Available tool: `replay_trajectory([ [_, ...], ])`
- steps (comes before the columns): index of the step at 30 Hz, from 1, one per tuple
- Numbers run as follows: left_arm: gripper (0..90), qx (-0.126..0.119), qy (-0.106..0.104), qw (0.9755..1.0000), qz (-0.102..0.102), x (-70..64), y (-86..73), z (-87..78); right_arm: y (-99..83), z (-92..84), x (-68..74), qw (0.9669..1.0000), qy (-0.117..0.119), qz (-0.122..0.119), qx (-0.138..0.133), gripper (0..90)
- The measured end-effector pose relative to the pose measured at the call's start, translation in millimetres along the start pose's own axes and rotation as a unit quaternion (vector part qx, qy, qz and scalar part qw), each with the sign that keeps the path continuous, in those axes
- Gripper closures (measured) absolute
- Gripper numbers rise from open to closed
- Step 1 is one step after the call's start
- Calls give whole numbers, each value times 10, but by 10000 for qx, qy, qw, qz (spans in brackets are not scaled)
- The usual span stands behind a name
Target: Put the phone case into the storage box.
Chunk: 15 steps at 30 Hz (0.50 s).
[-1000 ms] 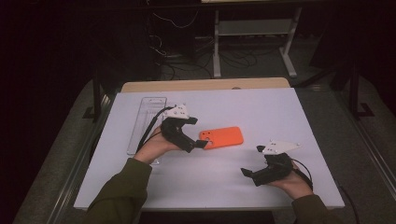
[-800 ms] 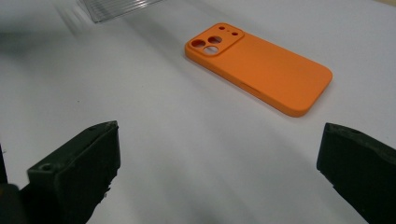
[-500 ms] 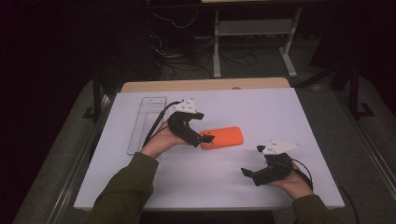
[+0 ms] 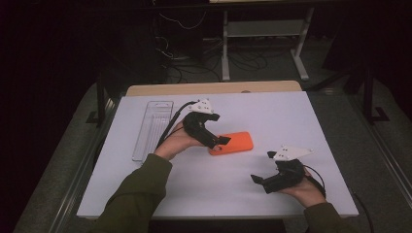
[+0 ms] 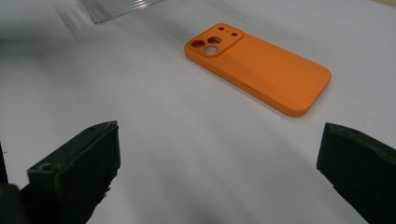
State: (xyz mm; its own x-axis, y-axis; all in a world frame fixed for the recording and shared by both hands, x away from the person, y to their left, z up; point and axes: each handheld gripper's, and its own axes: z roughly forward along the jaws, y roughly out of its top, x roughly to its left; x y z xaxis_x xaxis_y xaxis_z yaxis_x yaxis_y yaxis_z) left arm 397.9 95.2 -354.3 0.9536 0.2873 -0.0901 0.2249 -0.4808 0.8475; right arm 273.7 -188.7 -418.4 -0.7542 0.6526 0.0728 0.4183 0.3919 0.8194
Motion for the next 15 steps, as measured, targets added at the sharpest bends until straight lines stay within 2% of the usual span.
replay_trajectory([
  [1,0,15,-2,10000,52,9,10,13,0,0,0,10000,0,0,0,0],
  [8,0,-10,-34,10000,-28,40,40,116,-1,-3,-3,10000,0,-10,17,0],
  [9,0,22,-17,10000,7,54,39,129,-1,-3,-3,10000,0,-10,17,0],
  [11,0,32,-18,10000,-60,66,31,160,-2,-4,-5,10000,-3,-9,12,0],
  [15,0,172,28,9998,30,119,11,213,-2,-6,-2,10000,-4,-12,-1,0],
])
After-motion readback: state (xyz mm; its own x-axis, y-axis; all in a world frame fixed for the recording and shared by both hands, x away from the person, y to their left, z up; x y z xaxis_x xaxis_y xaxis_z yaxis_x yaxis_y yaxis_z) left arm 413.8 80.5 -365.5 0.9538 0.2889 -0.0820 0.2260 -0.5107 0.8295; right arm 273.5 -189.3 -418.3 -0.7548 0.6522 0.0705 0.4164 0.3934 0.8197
